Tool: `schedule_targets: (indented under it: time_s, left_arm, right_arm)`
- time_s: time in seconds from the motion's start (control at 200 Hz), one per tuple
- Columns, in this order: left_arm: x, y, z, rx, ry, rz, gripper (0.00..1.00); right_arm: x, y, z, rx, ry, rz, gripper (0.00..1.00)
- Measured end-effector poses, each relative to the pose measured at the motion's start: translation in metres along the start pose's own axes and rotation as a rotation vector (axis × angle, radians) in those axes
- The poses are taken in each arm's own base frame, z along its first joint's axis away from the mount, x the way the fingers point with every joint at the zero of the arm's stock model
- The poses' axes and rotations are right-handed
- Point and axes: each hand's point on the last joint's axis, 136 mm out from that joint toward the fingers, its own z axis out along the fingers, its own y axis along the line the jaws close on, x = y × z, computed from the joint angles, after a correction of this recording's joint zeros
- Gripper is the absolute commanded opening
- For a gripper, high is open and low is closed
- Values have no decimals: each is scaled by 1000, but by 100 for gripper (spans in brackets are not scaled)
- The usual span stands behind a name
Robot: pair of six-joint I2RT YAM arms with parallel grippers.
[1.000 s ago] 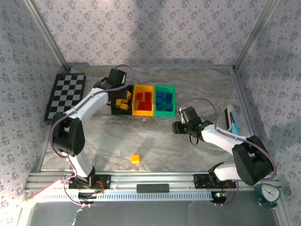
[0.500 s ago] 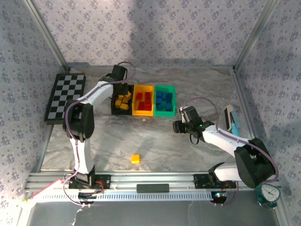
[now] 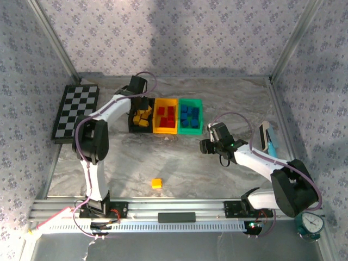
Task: Sort the legos into containers by color
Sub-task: Place the lego in the container, then pick up the lego from the middle-left of the table.
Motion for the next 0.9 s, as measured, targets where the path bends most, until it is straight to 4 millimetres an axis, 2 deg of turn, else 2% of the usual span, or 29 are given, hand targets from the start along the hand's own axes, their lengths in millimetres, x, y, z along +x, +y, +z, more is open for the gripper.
schedule_targets:
  time_s: [0.12, 0.275, 0.415, 0.74, 0.905]
  left_arm:
    - [3, -1, -12, 24, -11, -12, 52]
    - [5, -2, -41, 71, -63, -31, 53]
    - [15, -6, -61, 109, -95, -37, 54]
    - [77, -29, -82, 189, -59, 33, 54]
    - [97, -40, -97, 248, -59, 65, 54]
  right_arm:
    - [0, 0, 0, 0, 0, 0, 64]
    - [0, 0, 0, 0, 0, 0, 64]
    - [0, 0, 0, 0, 0, 0, 64]
    - [5, -1, 5, 6, 24, -1, 64]
    - [8, -2, 8, 9, 33, -2, 64]
